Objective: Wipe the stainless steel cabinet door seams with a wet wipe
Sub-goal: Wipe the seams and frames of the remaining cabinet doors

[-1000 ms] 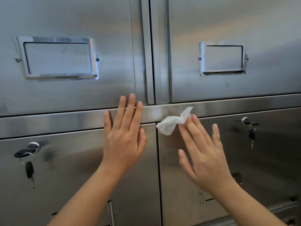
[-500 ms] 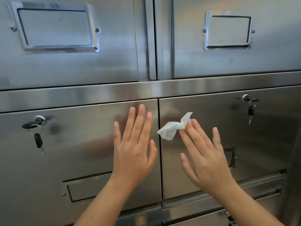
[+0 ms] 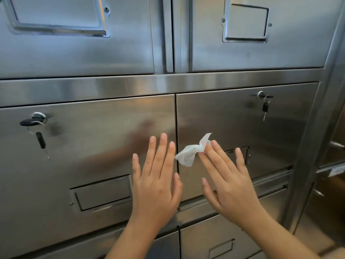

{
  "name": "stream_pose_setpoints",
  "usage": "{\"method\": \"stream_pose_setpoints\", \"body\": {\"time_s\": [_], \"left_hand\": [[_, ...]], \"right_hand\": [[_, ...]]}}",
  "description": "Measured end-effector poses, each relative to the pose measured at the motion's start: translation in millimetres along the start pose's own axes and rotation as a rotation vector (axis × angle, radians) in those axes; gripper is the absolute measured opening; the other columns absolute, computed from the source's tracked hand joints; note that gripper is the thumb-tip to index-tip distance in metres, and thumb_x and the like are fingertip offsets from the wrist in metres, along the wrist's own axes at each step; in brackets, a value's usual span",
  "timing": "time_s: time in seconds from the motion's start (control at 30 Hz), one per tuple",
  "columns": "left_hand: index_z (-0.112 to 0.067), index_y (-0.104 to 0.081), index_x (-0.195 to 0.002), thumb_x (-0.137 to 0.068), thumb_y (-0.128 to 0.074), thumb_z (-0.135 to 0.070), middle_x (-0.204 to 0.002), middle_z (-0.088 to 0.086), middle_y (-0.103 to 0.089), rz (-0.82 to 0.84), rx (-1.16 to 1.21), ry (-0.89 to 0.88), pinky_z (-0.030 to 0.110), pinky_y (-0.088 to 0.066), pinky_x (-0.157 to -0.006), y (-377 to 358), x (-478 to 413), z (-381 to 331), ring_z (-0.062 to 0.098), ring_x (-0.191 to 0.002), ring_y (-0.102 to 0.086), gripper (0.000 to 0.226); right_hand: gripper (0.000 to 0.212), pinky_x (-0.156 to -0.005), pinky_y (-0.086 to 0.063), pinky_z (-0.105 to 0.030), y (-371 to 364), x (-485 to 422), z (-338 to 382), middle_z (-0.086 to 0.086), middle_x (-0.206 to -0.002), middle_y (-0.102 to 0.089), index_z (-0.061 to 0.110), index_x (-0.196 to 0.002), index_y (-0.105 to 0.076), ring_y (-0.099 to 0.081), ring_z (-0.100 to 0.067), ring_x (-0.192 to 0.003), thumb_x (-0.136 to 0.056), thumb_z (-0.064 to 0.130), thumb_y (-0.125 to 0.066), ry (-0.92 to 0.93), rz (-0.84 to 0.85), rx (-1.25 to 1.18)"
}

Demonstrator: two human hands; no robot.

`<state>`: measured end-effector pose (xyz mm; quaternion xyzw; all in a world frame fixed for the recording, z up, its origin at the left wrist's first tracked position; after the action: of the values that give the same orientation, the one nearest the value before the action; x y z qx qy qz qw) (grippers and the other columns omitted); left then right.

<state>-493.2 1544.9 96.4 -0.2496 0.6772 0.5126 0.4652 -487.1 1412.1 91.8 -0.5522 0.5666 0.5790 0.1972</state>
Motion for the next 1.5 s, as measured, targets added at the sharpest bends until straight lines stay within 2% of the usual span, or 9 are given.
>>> {"method": "stream_pose_setpoints", "body": {"time_s": [0.17,0.4,0.57,0.8,1.0,1.2,1.5], "left_hand": [[-0.007,-0.038,-0.138,-0.084,-0.037,-0.023,-0.148,0.009,-0.030,0.075,0.038,0.039,0.052,-0.010,-0.110,2,16,-1,0.024,-0.139,-0.021,0.057],[-0.004,-0.046,-0.134,-0.084,-0.038,-0.023,-0.145,0.011,-0.037,0.085,0.030,0.043,0.058,-0.012,-0.104,-6,14,-28,0.027,-0.137,-0.026,0.054],[-0.004,-0.048,-0.132,-0.084,-0.037,-0.024,-0.144,0.011,-0.039,0.110,-0.001,0.059,0.057,-0.014,-0.104,-28,4,-63,0.029,-0.135,-0.030,0.053],[-0.004,-0.052,-0.129,-0.083,-0.039,-0.023,-0.142,0.012,-0.042,0.096,0.003,0.080,0.056,-0.017,-0.103,-70,-25,-128,0.030,-0.133,-0.033,0.052],[-0.003,-0.052,-0.129,-0.084,-0.039,-0.023,-0.140,0.013,-0.044,0.115,-0.102,0.149,0.057,-0.018,-0.103,-99,-24,-149,0.030,-0.133,-0.035,0.051],[-0.002,-0.052,-0.128,-0.084,-0.038,-0.025,-0.139,0.013,-0.046,0.164,-0.271,0.299,0.055,-0.019,-0.103,-85,7,-131,0.029,-0.131,-0.038,0.052],[-0.004,-0.054,-0.126,-0.084,-0.040,-0.029,-0.135,0.012,-0.050,0.224,-0.515,0.499,0.054,-0.028,-0.102,-9,66,-90,0.028,-0.128,-0.043,0.051]], "right_hand": [[0.048,-0.110,-0.015,-0.048,6,11,9,-0.016,-0.136,-0.048,0.002,-0.128,-0.050,-0.043,-0.031,-0.127,-0.087,0.026,-0.041,-0.020,0.047,-0.011],[0.048,-0.109,-0.020,-0.049,14,28,-10,-0.015,-0.135,-0.049,0.001,-0.126,-0.056,-0.042,-0.029,-0.129,-0.086,0.025,-0.043,-0.061,0.056,-0.040],[0.047,-0.108,-0.024,-0.054,15,39,-51,-0.015,-0.134,-0.050,0.002,-0.124,-0.057,-0.044,-0.029,-0.128,-0.086,0.024,-0.043,-0.065,0.053,-0.050],[0.046,-0.107,-0.020,-0.050,15,57,-127,-0.016,-0.134,-0.051,0.001,-0.124,-0.057,-0.044,-0.030,-0.127,-0.087,0.023,-0.042,-0.043,0.057,-0.093],[0.045,-0.107,-0.024,-0.053,-1,67,-165,-0.015,-0.132,-0.052,0.002,-0.122,-0.058,-0.045,-0.029,-0.127,-0.087,0.024,-0.043,0.008,0.070,-0.173],[0.045,-0.104,-0.027,-0.056,-26,67,-139,-0.015,-0.131,-0.054,0.002,-0.120,-0.060,-0.048,-0.030,-0.124,-0.086,0.025,-0.043,0.115,0.074,-0.369],[0.044,-0.100,-0.026,-0.060,-27,60,-42,-0.016,-0.128,-0.056,0.001,-0.118,-0.061,-0.049,-0.030,-0.122,-0.085,0.025,-0.044,0.228,0.052,-0.671]]}}
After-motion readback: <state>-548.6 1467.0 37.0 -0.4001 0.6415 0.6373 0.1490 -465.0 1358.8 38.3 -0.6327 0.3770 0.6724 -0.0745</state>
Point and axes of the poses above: each hand's wrist, its own x-axis away from the middle knuckle, its own y-axis out of the back of the hand, z = x × y, the point moved 7 cm from there along -x, towards the middle knuckle
